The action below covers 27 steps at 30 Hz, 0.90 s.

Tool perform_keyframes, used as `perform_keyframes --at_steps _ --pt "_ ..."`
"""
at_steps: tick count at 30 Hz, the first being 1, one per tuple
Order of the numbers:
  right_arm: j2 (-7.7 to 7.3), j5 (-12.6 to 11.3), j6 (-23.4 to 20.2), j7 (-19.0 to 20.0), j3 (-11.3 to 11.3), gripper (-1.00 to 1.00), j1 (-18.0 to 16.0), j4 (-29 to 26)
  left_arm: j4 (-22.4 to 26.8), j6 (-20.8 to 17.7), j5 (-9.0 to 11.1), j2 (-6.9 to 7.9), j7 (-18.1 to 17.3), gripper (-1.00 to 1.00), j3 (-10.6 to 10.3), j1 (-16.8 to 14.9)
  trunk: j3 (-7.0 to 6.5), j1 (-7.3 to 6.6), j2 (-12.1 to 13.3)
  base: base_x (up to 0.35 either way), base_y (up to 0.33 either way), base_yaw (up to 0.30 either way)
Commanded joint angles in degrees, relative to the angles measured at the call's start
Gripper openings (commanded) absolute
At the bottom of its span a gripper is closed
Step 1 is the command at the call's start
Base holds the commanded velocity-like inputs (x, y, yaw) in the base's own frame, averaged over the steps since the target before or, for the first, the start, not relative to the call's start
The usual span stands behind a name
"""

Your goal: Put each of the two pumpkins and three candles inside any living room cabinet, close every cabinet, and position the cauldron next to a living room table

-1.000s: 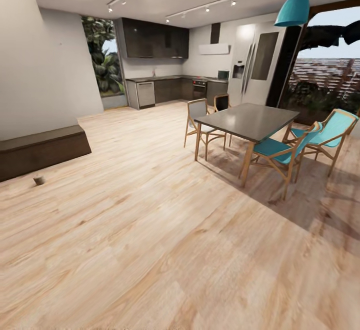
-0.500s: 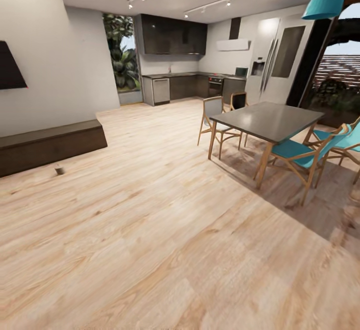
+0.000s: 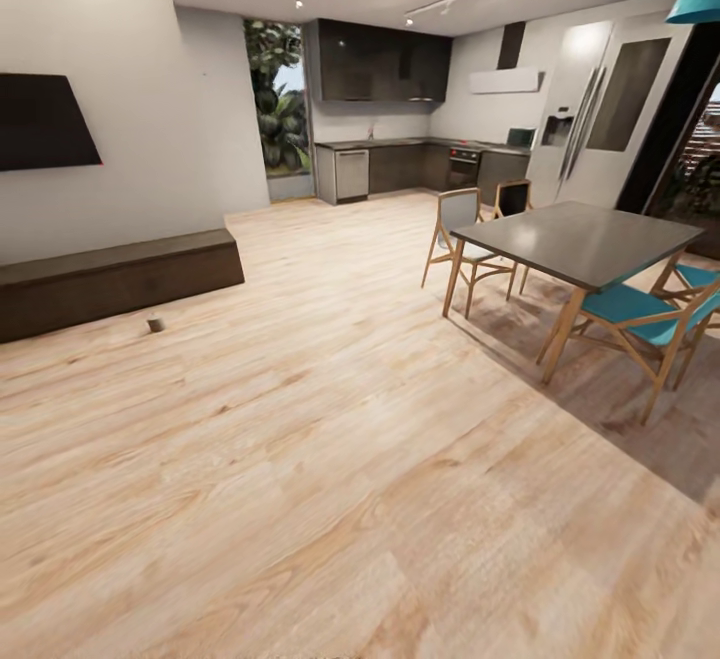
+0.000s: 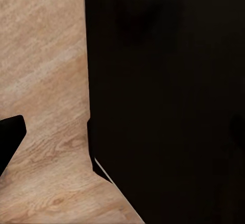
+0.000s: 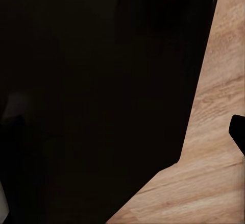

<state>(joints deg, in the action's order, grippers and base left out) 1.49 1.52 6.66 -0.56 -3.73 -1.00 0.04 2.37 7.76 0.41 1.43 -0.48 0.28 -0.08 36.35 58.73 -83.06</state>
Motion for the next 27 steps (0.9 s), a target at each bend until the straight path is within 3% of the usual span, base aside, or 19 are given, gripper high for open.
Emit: perform_keyframes --at_steps 1,18,27 --pt "0.0 0.2 0.2 -0.1 -0.3 1.0 0.0 0.0 0.4 0.1 0.1 -0.04 0.0 1.0 0.0 0.0 0.11 0.0 0.0 0.0 0.0 0.189" --pt "0.02 0.2 0.4 -0.1 -0.4 1.0 -0.1 0.0 1.2 0.0 -0.6 -0.05 -0.4 1.0 -0.6 0.1 1.29 0.0 0.0 0.005 0.0 0.188" --pt "0.0 0.2 0.4 -0.1 -0.3 1.0 0.0 0.0 1.2 0.1 -0.8 0.07 -0.4 1.0 -0.7 0.1 1.91 0.0 0.0 0.227 0.0 0.193"
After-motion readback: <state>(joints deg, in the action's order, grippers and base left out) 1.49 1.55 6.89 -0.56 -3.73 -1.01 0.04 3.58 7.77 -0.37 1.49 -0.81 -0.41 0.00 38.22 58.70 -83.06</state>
